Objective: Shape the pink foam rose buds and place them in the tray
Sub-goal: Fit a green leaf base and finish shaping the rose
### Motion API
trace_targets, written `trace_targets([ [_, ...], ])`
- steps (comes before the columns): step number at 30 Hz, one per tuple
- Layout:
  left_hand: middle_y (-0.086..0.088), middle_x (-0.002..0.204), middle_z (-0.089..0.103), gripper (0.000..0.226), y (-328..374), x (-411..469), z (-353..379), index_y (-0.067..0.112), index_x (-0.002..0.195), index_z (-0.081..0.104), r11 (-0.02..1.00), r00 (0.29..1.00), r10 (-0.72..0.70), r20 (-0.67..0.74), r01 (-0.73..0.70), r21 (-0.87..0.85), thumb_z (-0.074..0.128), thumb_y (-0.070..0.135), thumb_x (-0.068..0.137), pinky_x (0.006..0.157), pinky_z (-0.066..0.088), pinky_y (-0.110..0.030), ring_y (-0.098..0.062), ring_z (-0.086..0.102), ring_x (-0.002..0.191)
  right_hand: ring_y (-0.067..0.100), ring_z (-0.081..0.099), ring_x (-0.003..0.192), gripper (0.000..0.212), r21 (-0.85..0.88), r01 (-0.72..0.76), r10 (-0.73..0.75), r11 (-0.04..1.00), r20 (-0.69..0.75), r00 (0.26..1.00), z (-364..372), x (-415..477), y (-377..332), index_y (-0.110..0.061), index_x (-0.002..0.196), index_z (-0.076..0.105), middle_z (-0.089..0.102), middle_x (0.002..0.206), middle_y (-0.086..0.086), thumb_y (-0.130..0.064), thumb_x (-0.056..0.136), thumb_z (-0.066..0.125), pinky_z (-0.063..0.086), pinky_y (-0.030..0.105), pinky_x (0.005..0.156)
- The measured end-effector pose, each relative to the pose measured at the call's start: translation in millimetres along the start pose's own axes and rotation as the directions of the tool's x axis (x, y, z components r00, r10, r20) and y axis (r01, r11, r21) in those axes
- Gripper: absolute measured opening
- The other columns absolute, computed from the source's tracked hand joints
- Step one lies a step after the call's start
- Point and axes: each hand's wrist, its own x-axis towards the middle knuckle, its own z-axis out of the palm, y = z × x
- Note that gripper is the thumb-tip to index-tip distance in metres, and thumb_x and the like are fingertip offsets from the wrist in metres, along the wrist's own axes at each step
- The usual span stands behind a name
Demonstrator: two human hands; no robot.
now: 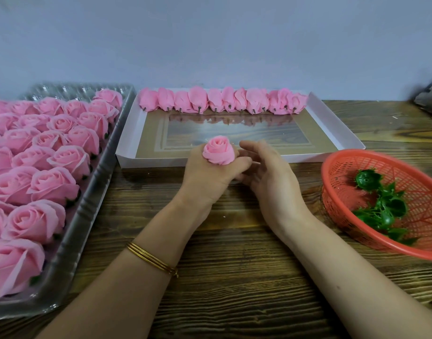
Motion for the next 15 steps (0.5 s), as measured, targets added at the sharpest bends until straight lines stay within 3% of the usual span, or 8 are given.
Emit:
trace_targets([
  [5, 0.012, 0.060, 0.060, 0.022, 2.5, 0.5, -1.3, 0.022, 0.053, 0.060, 0.996, 1.000, -0.023, -0.015, 0.021, -0.090, 0.068, 0.005, 0.065, 0.057, 0.050, -0.019, -0.004, 0.058, 0.060, 0.013, 0.063, 0.077, 0.028, 0.128, -0.113, 0.100, 0.985, 0.108, 0.989, 2.3, -2.2, -1.8, -0.010, 0.087, 0.070, 0.070, 0.084, 0.004, -0.011, 0.095, 0.044, 0.053, 0.027, 0.074],
  [8, 0.010, 0.058, 0.056, 0.028, 2.4, 1.9, -1.4, 0.022, 0.051, 0.054, 0.986, 0.999, -0.033, 0.025, 0.036, -0.162, 0.068, 0.006, 0.068, 0.055, 0.049, -0.017, -0.002, 0.056, 0.057, 0.017, 0.063, 0.076, 0.029, 0.222, -0.258, 0.216, 0.940, 0.195, 0.957, 0.8, -1.6, -4.0, -0.010, 0.086, 0.072, 0.067, 0.083, 0.009, -0.008, 0.092, 0.044, 0.054, 0.031, 0.081],
  [13, 0.003, 0.062, 0.049, 0.026, 1.8, 1.4, -3.5, 0.018, 0.056, 0.050, 0.982, 0.997, -0.046, 0.068, 0.057, -0.180, 0.068, 0.010, 0.074, 0.060, 0.048, -0.023, -0.007, 0.052, 0.063, 0.012, 0.060, 0.079, 0.014, 0.120, -0.308, 0.250, 0.944, 0.350, 0.903, 0.5, -3.3, -3.1, -0.012, 0.089, 0.068, 0.063, 0.087, 0.004, -0.006, 0.082, 0.058, 0.051, 0.028, 0.082],
  [15, 0.005, 0.061, 0.048, 0.026, 2.5, 0.2, -3.8, 0.020, 0.056, 0.051, 0.980, 0.996, -0.057, 0.075, 0.070, -0.185, 0.068, 0.012, 0.074, 0.063, 0.047, -0.024, -0.006, 0.052, 0.064, 0.011, 0.059, 0.081, 0.018, 0.134, -0.319, 0.250, 0.938, 0.378, 0.892, 0.0, -3.5, -3.1, -0.012, 0.092, 0.069, 0.063, 0.090, 0.004, -0.012, 0.075, 0.063, 0.051, 0.026, 0.081],
])
